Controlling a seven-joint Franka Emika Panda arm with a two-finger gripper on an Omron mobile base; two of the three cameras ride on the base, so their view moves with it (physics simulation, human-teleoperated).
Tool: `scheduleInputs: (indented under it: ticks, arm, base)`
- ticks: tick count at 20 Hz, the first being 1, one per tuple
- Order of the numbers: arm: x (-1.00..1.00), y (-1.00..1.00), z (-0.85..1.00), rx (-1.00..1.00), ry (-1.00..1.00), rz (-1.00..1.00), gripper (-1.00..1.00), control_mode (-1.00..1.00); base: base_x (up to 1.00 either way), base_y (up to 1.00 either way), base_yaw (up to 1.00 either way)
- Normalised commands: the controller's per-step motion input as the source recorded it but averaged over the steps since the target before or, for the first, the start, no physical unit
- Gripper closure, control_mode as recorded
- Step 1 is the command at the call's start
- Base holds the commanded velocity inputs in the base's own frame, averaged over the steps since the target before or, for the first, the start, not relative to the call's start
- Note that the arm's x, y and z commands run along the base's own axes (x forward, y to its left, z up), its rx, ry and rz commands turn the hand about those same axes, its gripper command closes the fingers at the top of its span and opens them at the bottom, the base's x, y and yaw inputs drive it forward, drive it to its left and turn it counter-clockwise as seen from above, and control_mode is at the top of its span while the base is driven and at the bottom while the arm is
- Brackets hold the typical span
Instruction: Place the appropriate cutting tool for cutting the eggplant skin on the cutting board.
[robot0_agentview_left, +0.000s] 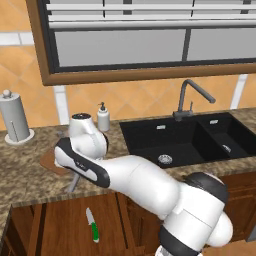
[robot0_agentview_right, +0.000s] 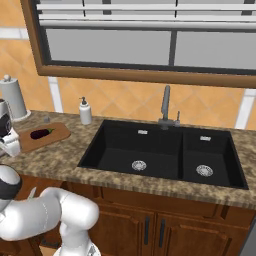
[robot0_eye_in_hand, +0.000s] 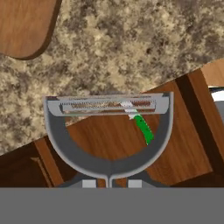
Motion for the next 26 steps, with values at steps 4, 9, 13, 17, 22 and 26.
scheduleInputs:
  ticks: [4, 9, 13, 17, 22, 26]
  arm:
    - [0.41, -0.11, 0.0, 0.0, -0.11, -0.22, 1.0, -1.0]
    - [0.45, -0.07, 0.0, 0.0, -0.07, -0.18, 1.0, -1.0]
    - [0.51, -0.06, -0.1, -0.01, 0.0, -0.16, 1.0, -1.0]
    - [0.51, -0.09, -0.03, 0.0, 0.0, -0.17, 1.0, -1.0]
    - [0.47, -0.01, -0.11, 0.0, 0.0, -0.14, 1.0, -1.0]
    - [0.35, 0.0, -0.3, 0.0, 0.0, -0.08, 1.0, -1.0]
  base:
    - [0.0, 0.0, 0.0]
    - [0.0, 0.0, 0.0]
    - [0.0, 0.0, 0.0]
    - [0.0, 0.0, 0.0]
    - [0.0, 0.0, 0.0]
    - [0.0, 0.0, 0.0]
